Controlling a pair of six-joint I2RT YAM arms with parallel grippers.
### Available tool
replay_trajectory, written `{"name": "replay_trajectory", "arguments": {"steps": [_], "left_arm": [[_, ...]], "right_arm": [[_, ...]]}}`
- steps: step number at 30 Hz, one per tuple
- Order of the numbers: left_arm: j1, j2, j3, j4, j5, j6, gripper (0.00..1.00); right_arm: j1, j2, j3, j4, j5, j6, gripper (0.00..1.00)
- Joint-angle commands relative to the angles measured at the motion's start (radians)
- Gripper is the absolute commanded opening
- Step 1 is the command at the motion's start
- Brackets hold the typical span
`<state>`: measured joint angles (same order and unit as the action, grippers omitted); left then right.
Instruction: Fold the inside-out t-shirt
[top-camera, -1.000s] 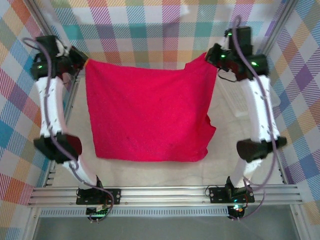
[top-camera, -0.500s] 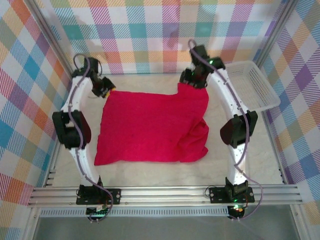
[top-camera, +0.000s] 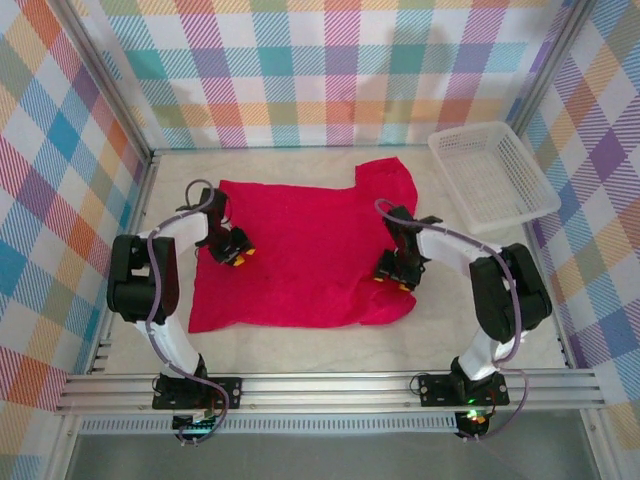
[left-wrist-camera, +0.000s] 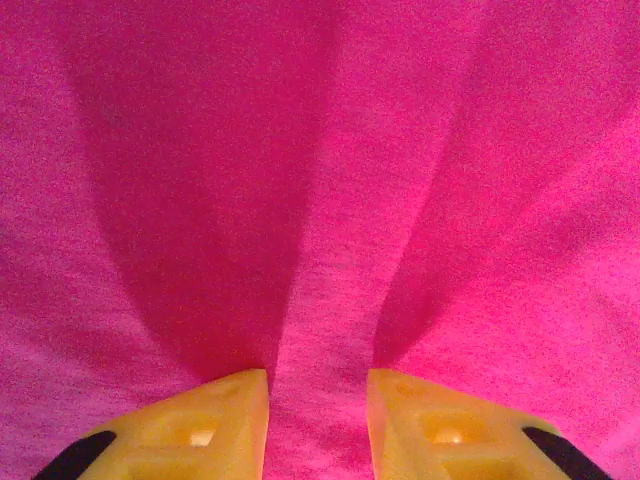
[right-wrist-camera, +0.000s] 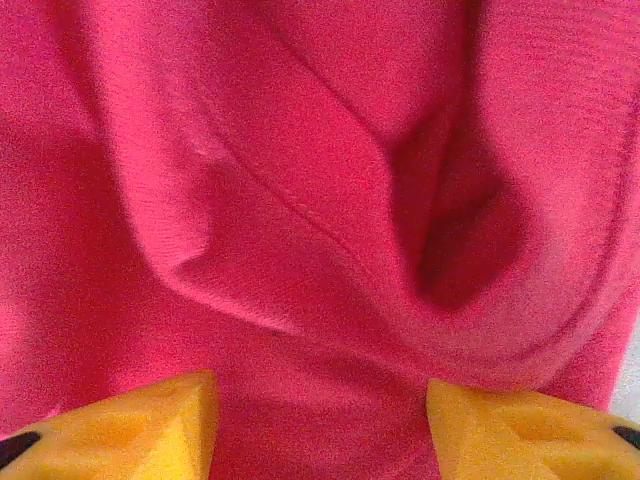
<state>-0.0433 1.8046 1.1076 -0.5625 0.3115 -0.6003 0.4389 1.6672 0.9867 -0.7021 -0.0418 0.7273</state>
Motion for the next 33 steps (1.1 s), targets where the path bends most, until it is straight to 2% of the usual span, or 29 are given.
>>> {"name": "replay_trajectory", "arguments": {"steps": [1, 6, 8, 10, 13, 15, 19, 25, 29, 31, 33], "left_arm": [[0.057, -0.015, -0.057, 0.075, 0.021, -0.057, 0.31], [0.074, -0.047, -0.071, 0.064, -0.005, -0.056, 0.31], [0.074, -0.054, -0.066, 0.054, -0.009, -0.054, 0.30], [0.071, -0.070, -0.067, 0.053, -0.016, -0.054, 0.30], [0.045, -0.108, -0.056, 0.040, -0.044, -0.054, 0.30], [0.010, -0.130, -0.040, 0.027, -0.063, -0.052, 0.30], [-0.053, -0.136, -0.002, -0.002, -0.085, -0.044, 0.29], [-0.070, -0.107, -0.005, 0.010, -0.071, -0.047, 0.25], [-0.072, -0.089, -0.007, 0.013, -0.069, -0.040, 0.24], [-0.073, -0.084, -0.010, 0.012, -0.069, -0.036, 0.23], [-0.073, -0.082, -0.012, 0.009, -0.070, -0.030, 0.23]], "right_arm": [[0.011, -0.066, -0.100, 0.054, 0.000, 0.136, 0.55], [0.094, -0.184, -0.281, 0.106, 0.003, 0.296, 0.55], [0.114, -0.225, -0.284, 0.089, -0.003, 0.309, 0.56], [0.115, -0.266, -0.230, 0.024, 0.026, 0.275, 0.60], [0.106, -0.294, -0.133, -0.054, 0.132, 0.190, 0.71], [0.064, -0.281, -0.078, -0.061, 0.158, 0.140, 0.71], [-0.034, -0.173, -0.012, 0.003, 0.132, 0.050, 0.70], [-0.100, 0.074, 0.189, -0.025, 0.161, -0.032, 0.55], [-0.111, 0.201, 0.318, -0.043, 0.172, -0.067, 0.51], [-0.116, 0.254, 0.378, -0.058, 0.170, -0.075, 0.39], [-0.115, 0.291, 0.427, -0.070, 0.159, -0.083, 0.20]]}}
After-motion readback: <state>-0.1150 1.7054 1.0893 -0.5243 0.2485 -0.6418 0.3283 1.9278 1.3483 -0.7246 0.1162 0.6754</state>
